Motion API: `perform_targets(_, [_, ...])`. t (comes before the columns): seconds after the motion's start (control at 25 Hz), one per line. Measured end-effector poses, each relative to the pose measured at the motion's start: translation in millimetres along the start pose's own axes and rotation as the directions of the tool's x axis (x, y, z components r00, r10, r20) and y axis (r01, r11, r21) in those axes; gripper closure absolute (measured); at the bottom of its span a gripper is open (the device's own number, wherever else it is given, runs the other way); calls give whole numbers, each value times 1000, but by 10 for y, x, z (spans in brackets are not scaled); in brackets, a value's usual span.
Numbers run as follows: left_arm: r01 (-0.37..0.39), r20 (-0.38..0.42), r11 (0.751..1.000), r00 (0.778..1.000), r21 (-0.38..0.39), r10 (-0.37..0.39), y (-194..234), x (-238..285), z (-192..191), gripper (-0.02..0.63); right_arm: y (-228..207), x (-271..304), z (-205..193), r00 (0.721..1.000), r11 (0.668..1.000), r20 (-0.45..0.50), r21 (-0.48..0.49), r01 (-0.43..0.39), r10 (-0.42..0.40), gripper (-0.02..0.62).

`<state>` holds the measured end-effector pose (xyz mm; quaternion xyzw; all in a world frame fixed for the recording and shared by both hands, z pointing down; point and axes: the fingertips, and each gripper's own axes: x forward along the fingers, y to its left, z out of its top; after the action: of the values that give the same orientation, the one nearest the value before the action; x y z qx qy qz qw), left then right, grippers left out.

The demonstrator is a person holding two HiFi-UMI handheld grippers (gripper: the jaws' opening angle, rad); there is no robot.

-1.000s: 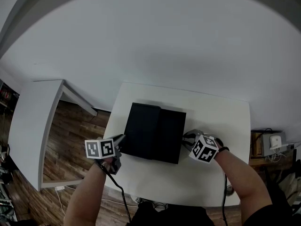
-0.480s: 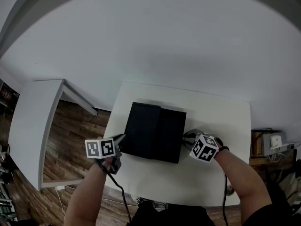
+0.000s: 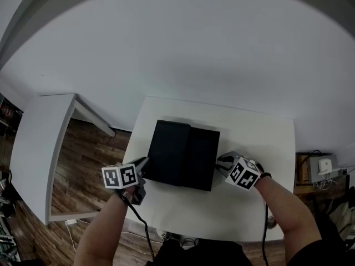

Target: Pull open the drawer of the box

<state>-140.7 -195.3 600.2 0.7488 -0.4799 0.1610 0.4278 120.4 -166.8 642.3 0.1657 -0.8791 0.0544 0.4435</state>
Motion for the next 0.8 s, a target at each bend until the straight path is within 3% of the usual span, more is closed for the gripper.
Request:
perform_targets(0.08, [16,24,1000,1000,-16,-15,5,-17,9,541,12,-65,-16,1000,1000,3,11,7,-7,517])
perform_targets(0.2, [21,52,1000,998,22,-22,10,-73,56,543,16,-203,-76,999,998,18,62,33,-34,521])
perform_targets(0.4, [37,121,999,992,17,-39,164,-394,61,546,-81,-521,-214,984,964,50,216,158,-172,591])
perform_targets(0.44, [44,122,999,992,14,-45,203,-475,29,600,-84,-598,-234,979,949,61,263,173,-196,591])
perform_targets(0.6, [61,135,998,989,-13,-59,425,-835,-119,601,-28,-898,-306,951,859,96,462,219,-294,591])
perform_targets(0.8, [119,111,993,987,-24,-115,547,-1286,-417,601,293,-1213,-345,907,697,137,688,202,-398,591])
